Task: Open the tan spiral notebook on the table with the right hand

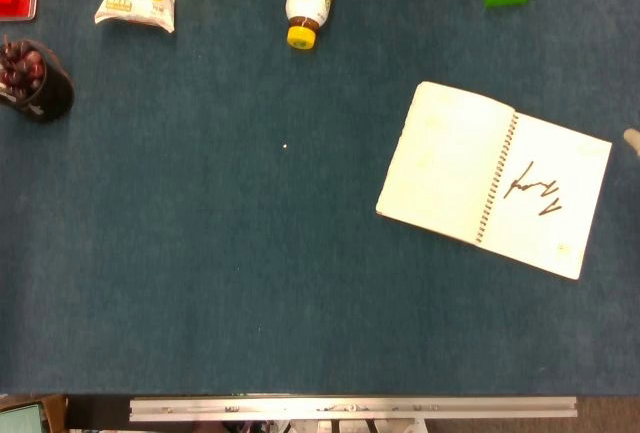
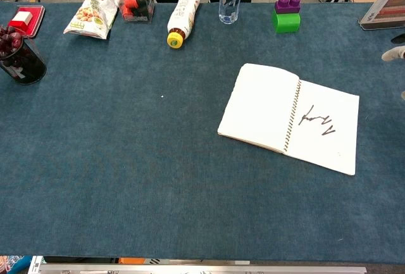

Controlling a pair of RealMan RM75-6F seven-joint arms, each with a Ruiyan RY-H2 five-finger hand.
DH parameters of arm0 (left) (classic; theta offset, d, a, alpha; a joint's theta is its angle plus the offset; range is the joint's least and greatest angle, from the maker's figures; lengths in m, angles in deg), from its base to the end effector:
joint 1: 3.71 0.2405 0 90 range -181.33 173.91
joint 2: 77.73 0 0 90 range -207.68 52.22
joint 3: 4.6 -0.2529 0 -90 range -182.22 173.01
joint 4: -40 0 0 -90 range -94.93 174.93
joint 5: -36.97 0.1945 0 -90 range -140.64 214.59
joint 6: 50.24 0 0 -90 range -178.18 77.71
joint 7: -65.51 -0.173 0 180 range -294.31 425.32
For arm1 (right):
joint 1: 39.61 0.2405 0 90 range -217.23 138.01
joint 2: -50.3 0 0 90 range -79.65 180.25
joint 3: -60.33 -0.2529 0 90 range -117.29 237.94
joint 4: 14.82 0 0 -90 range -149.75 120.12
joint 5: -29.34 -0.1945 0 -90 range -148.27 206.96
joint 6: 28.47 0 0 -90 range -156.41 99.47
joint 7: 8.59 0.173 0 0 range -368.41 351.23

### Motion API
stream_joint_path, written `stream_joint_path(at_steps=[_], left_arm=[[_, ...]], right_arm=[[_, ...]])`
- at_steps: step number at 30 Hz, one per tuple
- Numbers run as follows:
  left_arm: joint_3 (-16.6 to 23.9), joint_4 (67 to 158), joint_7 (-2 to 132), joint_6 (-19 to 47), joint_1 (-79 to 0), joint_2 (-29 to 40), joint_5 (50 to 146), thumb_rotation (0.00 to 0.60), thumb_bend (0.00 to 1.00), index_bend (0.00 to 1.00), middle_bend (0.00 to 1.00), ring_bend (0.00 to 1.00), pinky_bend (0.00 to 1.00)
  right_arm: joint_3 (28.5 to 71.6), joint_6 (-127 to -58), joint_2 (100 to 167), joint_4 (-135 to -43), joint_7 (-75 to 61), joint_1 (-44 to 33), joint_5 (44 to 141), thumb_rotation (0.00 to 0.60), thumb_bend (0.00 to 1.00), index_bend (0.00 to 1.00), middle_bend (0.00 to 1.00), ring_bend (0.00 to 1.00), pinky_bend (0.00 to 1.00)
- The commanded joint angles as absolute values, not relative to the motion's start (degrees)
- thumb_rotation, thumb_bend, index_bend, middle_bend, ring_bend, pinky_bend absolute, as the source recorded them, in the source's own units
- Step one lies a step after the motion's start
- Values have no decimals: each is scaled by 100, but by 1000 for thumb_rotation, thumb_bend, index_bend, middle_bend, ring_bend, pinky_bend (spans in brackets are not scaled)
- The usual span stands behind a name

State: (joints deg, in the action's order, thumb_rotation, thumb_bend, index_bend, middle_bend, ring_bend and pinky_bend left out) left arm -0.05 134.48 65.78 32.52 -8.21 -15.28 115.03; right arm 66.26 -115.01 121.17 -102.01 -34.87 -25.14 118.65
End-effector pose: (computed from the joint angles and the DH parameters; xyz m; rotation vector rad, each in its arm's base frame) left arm -0.3196 0.2104 0.1848 -1.2627 -0.9827 -0.8447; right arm -0.2750 -0.2265 0.1182 1.7029 -0.4707 0.6671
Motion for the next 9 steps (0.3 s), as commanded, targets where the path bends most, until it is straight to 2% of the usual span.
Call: stream_joint_path(at_steps=[1, 9], left_arm=[[7, 13418, 6604, 3275, -820, -1509, 11526, 600, 241, 375, 305, 247, 390], [6, 13366, 6576, 3206, -852, -1461, 11511, 600, 241, 375, 305, 247, 390]], right_arm=[[6746, -11817, 12086, -10041, -3076, -2791, 12158, 600, 287, 305, 202, 59, 106], [6721, -12378, 12097, -9855, -2553, -3286, 12305, 600, 288, 308, 210, 65, 106]])
